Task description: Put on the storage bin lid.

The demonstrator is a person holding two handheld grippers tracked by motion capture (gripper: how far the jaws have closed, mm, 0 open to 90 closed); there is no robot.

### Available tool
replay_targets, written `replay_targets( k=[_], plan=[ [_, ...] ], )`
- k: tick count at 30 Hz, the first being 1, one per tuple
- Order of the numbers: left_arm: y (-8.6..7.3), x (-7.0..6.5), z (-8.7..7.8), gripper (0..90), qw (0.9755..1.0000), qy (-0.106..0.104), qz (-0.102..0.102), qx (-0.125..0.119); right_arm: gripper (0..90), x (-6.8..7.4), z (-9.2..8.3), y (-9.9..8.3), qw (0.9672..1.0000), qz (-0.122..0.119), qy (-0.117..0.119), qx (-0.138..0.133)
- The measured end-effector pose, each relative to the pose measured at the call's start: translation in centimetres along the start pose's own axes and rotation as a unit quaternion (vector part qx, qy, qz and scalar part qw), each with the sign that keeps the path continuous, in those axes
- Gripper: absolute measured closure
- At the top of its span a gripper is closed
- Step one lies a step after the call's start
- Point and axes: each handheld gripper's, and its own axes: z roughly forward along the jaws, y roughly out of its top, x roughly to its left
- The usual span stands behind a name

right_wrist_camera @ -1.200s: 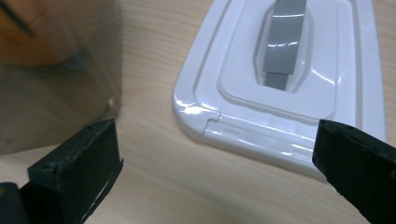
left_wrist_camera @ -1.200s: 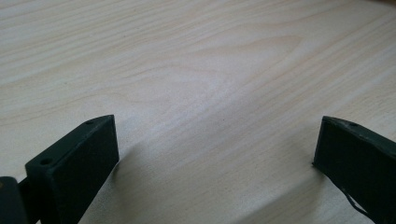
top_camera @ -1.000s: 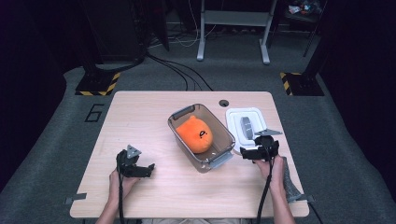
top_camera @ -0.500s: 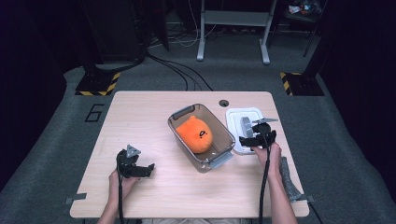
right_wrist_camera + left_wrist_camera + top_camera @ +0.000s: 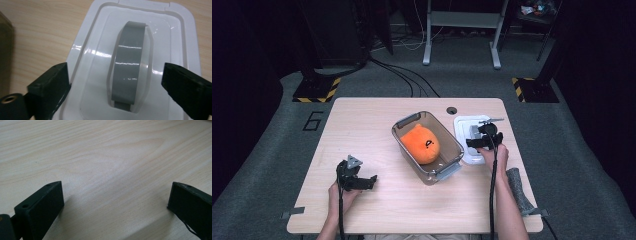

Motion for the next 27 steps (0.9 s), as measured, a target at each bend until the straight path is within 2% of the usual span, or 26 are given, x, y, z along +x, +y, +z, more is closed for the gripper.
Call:
replay_targets(
  k=[2, 7, 9, 13, 16, 18, 19, 21, 24, 27],
  plan=[
    [0.0, 0.1, 0.0, 0.0, 1.0000, 0.002, 0.003, 0.002, 15.6, -0.1, 0.3, 0.3, 1.0000, 0.003, 0.002, 0.000],
    [0.0, 0.1, -0.1, 0.0, 1.0000, 0.002, 0.003, 0.004, 28.8, -0.3, 1.5, 0.3, 0.9997, -0.011, -0.022, 0.006],
    [0.0, 0.1, -0.1, 0.0, 1.0000, 0.002, 0.003, 0.004, 31.2, -0.3, 1.8, 0.3, 0.9997, -0.005, -0.022, 0.005],
    [0.0, 0.0, 0.0, 0.0, 1.0000, 0.002, 0.001, 0.001, 39.3, -0.3, 2.3, 0.3, 0.9993, -0.013, -0.036, 0.000],
    [0.0, 0.1, 0.0, 0.0, 1.0000, 0.002, 0.003, 0.002, 49.3, -0.3, 2.5, 0.3, 0.9992, -0.010, -0.040, -0.001],
    [0.0, 0.0, 0.0, 0.1, 1.0000, 0.002, 0.001, 0.000, 61.4, -0.1, 2.7, 0.3, 0.9989, -0.009, -0.046, -0.007],
    [0.0, 0.0, 0.0, 0.1, 1.0000, 0.002, 0.001, 0.000, 63.2, -0.1, 2.8, 0.3, 0.9989, -0.013, -0.045, -0.010],
    [0.0, 0.0, 0.0, 0.1, 1.0000, 0.004, 0.001, -0.002, 64.1, -0.1, 2.8, 0.3, 0.9991, 0.000, -0.042, -0.009],
    [0.0, 0.0, 0.0, 0.1, 1.0000, 0.003, 0.001, -0.001, 65.2, -0.2, 2.8, 0.3, 0.9992, 0.007, -0.037, -0.011],
    [0.0, 0.0, 0.0, 0.1, 1.0000, 0.004, 0.002, -0.002, 66.1, -0.3, 2.8, 0.3, 0.9993, 0.004, -0.035, -0.011]
  ],
)
